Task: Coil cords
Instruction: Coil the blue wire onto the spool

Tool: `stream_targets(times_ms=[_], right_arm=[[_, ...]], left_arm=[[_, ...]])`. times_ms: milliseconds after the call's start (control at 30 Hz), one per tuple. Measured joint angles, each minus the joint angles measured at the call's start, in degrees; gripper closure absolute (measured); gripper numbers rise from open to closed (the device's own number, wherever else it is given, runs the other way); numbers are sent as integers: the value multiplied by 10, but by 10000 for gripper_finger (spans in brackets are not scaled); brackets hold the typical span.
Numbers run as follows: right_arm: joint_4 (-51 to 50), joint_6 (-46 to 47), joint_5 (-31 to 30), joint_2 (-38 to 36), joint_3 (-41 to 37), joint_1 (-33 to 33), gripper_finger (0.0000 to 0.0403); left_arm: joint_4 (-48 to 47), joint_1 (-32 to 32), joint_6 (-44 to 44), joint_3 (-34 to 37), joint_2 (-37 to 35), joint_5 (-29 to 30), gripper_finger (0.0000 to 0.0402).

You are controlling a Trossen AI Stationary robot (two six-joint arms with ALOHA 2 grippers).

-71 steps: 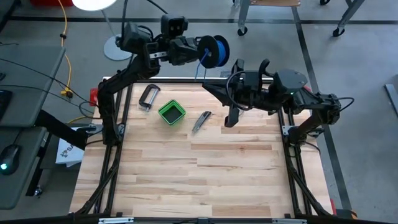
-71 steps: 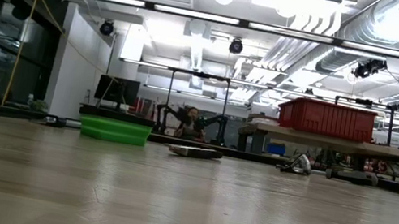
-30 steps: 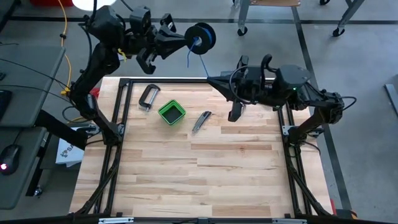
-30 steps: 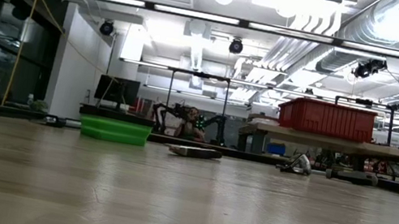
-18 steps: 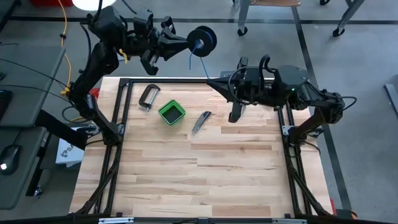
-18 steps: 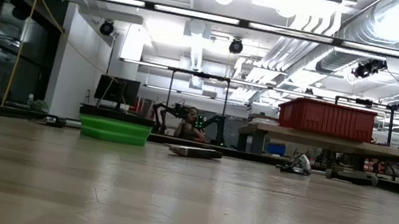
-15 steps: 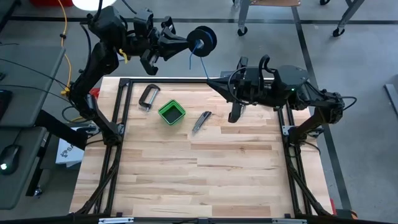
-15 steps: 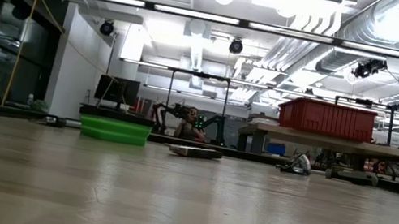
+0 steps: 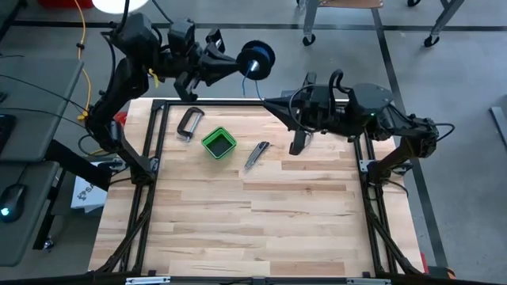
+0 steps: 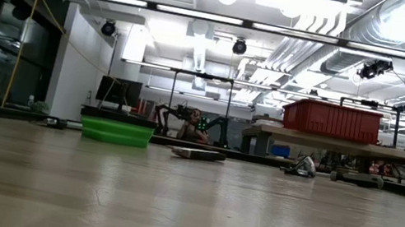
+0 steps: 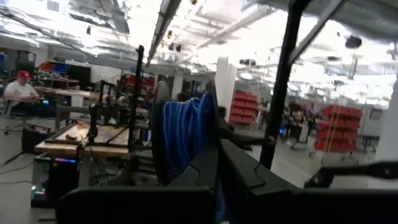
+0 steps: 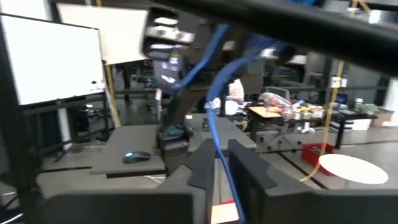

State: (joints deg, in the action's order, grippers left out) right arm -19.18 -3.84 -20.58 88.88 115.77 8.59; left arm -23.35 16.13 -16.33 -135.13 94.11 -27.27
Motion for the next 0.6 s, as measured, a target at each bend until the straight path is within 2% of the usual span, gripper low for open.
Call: stream_targets(times_ms=[233, 333, 467, 600], right_arm=[[-15, 0, -7, 0, 0, -9, 309], [-25, 9, -7, 0, 0, -10, 305], [-48, 25, -9, 0, 0, -11, 304], [-74, 33, -40, 0, 0, -11, 304]], left_arm=[[-56, -19, 45, 0, -2, -2, 401], [-82, -20, 69, 0, -3, 6, 401], [-130, -15, 109, 1, -11, 59, 401], [-178, -6, 115, 1, -23, 79, 401]])
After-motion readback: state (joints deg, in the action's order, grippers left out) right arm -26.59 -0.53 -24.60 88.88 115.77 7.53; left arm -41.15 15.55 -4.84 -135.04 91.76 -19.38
